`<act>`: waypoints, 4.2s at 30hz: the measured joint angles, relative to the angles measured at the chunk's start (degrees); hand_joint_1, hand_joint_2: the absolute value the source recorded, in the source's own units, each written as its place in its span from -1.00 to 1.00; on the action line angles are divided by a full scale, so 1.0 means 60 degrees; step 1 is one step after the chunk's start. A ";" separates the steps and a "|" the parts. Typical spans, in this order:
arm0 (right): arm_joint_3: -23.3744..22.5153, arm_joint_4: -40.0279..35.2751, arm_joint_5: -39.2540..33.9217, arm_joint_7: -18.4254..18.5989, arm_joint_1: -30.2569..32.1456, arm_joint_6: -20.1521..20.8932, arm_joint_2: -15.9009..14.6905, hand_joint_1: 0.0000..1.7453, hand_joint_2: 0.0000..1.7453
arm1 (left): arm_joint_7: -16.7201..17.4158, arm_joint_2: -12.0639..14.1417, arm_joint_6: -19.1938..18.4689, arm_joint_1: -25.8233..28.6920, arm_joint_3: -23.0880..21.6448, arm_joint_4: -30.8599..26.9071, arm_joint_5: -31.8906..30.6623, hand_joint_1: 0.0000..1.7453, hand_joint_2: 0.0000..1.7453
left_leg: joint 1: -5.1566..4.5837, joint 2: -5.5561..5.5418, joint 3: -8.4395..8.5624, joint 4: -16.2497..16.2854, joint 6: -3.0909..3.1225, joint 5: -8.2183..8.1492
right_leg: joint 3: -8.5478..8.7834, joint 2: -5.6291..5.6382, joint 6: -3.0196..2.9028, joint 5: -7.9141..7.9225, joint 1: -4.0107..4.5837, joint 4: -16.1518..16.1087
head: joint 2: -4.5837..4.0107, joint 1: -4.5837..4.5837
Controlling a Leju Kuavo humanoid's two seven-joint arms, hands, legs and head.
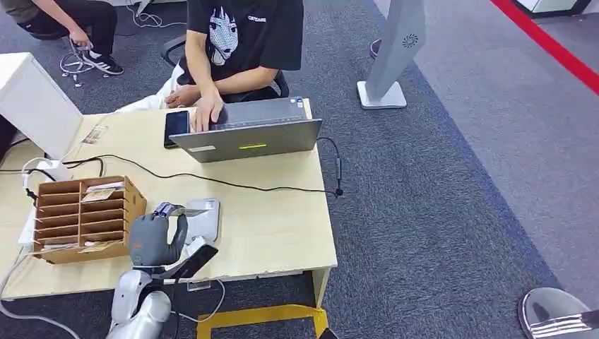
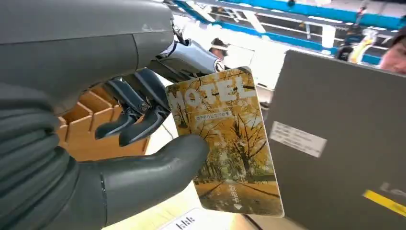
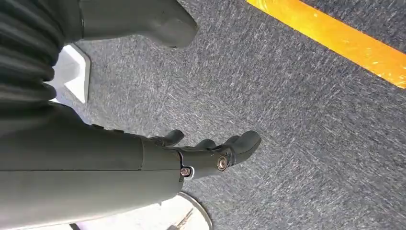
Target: Pass the card to the sensor for recognition and then transmit it.
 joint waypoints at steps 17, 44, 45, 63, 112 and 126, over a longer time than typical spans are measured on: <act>-0.0011 0.0004 -0.0164 -0.0397 0.0095 -0.0182 -0.0004 -1.00 1.00 | 0.1290 -0.0058 -0.0182 -0.0087 -0.0350 0.1336 0.0958 1.00 1.00 | -0.0002 0.0000 -0.0001 0.0001 0.0000 0.0000 | -0.0002 0.0003 0.0000 0.0000 0.0000 -0.0001 | 0.0000 0.0000; -0.0131 -0.0062 -0.0233 -0.0656 0.0076 -0.0317 0.0004 -1.00 1.00 | 0.1272 -0.0128 0.0004 -0.0879 -0.1006 0.1993 0.0703 1.00 1.00 | 0.0000 -0.0003 0.0000 0.0000 0.0000 0.0002 | 0.0002 -0.0001 0.0000 0.0001 0.0001 0.0001 | 0.0000 0.0000; -0.0131 -0.0062 -0.0233 -0.0656 0.0077 -0.0320 0.0004 -1.00 1.00 | 0.1269 -0.0120 0.0004 -0.0875 -0.1006 0.1952 0.0703 1.00 1.00 | 0.0000 -0.0004 0.0000 0.0000 0.0000 0.0002 | 0.0002 -0.0001 0.0000 0.0001 0.0001 0.0001 | 0.0000 0.0000; -0.0120 0.0098 -0.0171 -0.0255 0.0615 -0.0153 -0.0168 -1.00 1.00 | 0.3371 0.2503 0.0015 -0.0182 0.0190 -0.3297 -0.1848 1.00 1.00 | 0.0015 0.0006 0.0004 -0.0013 -0.0008 0.0005 | -0.0006 0.0010 -0.0009 -0.0005 0.0007 0.0014 | 0.0000 0.0000; -0.0007 0.0110 -0.0321 -0.0025 0.0218 0.0051 -0.0262 -1.00 1.00 | 0.3134 0.2685 0.0007 -0.0717 -0.1880 -0.6142 -0.3683 -1.00 1.00 | 0.0003 0.0035 0.0000 -0.0002 -0.0008 -0.0001 | -0.0017 0.0026 -0.0008 0.0002 0.0001 0.0011 | 0.0000 0.0000; -0.0036 0.0117 -0.0892 -0.0175 0.0421 -0.0182 -0.0262 -1.00 1.00 | 0.3395 0.2488 -0.1540 0.0079 -0.2018 -0.6723 0.0557 -1.00 1.00 | 0.0005 0.0035 -0.0001 -0.0003 -0.0008 -0.0002 | -0.0017 0.0026 -0.0008 0.0000 0.0001 0.0011 | 0.0000 0.0000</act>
